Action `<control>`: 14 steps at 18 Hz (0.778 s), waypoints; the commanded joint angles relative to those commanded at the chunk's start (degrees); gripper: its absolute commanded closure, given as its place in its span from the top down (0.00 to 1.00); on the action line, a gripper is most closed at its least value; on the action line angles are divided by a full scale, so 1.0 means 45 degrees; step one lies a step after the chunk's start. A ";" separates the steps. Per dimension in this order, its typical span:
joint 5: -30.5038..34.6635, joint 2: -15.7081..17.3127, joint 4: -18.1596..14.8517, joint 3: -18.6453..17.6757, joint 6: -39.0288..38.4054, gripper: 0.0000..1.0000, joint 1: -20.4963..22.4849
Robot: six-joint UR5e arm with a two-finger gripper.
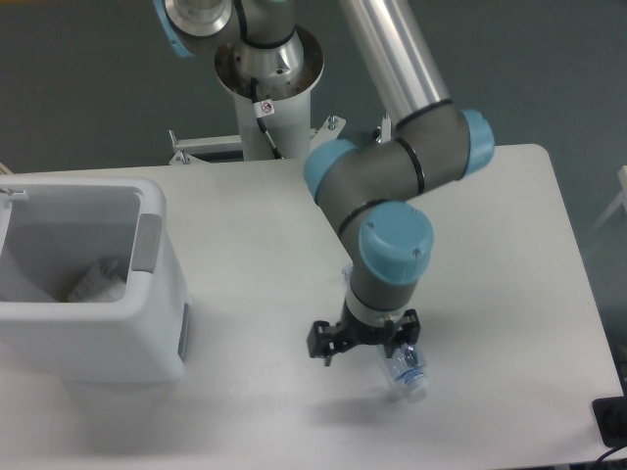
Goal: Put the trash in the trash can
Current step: 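Lower the gripper onto the bottle and close around its body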
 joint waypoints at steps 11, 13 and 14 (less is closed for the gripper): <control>0.0863 -0.0860 0.0039 0.0411 0.0021 1.00 0.0489; 0.0861 -0.1035 0.0058 0.0391 -0.0097 1.00 0.0469; 0.0861 -0.1055 0.0059 0.0352 -0.0097 1.00 0.0450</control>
